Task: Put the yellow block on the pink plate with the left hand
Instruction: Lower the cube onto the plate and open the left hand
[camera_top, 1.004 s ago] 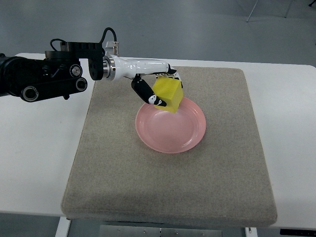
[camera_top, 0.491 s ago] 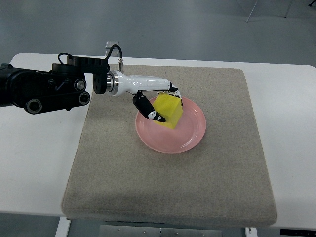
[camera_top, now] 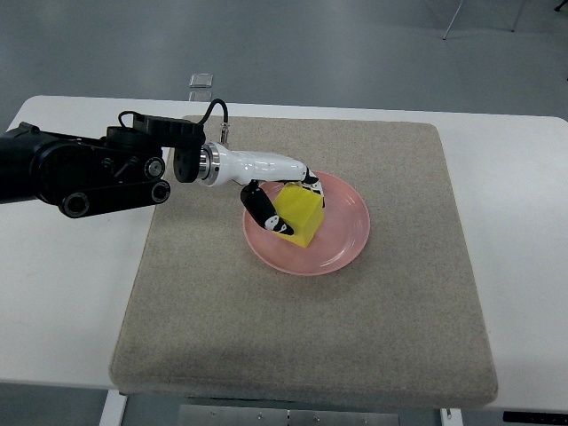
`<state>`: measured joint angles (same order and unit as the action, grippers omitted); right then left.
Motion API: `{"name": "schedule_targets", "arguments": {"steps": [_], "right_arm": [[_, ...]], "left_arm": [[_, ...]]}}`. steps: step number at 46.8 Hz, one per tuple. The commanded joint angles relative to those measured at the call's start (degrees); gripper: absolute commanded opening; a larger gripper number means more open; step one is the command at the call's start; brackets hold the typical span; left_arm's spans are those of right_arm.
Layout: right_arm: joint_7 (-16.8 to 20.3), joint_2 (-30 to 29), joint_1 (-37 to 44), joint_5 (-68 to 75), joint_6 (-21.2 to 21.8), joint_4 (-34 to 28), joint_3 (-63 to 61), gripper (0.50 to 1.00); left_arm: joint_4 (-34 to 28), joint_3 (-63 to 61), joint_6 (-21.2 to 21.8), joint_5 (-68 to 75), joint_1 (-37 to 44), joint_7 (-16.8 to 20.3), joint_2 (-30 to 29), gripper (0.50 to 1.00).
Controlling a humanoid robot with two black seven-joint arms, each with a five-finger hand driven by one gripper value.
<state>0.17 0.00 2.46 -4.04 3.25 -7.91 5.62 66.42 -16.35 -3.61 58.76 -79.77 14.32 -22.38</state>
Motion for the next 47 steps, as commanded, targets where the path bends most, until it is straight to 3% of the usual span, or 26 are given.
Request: {"name": "schedule_targets", "arguments": {"steps": [1, 6, 11, 16, 19, 23, 26, 30, 47], "right_arm": [[0.0, 0.0, 0.0, 0.0, 0.0, 0.0, 0.0, 0.924], [0.0, 0.0, 0.0, 0.0, 0.0, 0.0, 0.0, 0.924], [0.0, 0.0, 0.0, 0.0, 0.0, 0.0, 0.0, 0.924], [0.0, 0.0, 0.0, 0.0, 0.0, 0.0, 0.0, 0.924], [0.0, 0.0, 0.0, 0.0, 0.0, 0.0, 0.0, 0.924], [0.0, 0.0, 0.0, 0.0, 0.0, 0.0, 0.0, 0.924], [0.0, 0.0, 0.0, 0.0, 0.0, 0.0, 0.0, 0.924], [0.0, 0.0, 0.0, 0.0, 0.0, 0.0, 0.0, 0.924], [0.0, 0.0, 0.0, 0.0, 0.0, 0.0, 0.0, 0.924]], "left_arm": [[-0.68, 0.0, 0.01, 0.04, 0.22, 0.01, 0.49, 0.658], [-2.17, 0.0, 0.1, 0.04, 0.58, 0.1, 1.19, 0.664], [-3.23, 0.35, 0.27, 0.04, 1.1, 0.1, 2.07, 0.705], [-3.23, 0.44, 0.54, 0.04, 1.19, 0.1, 2.34, 0.78], [-3.23, 0.53, 0.63, 0.04, 1.19, 0.18, 2.42, 0.853], [-3.23, 0.62, 0.63, 0.04, 1.37, 0.36, 2.42, 0.893], [-3.14, 0.62, 0.71, 0.04, 1.45, 0.27, 2.42, 0.971], [-3.05, 0.62, 0.71, -0.05, 1.45, 0.27, 2.42, 0.992], [-3.05, 1.06, 0.63, -0.49, 0.66, 0.27, 2.16, 0.994]]}}
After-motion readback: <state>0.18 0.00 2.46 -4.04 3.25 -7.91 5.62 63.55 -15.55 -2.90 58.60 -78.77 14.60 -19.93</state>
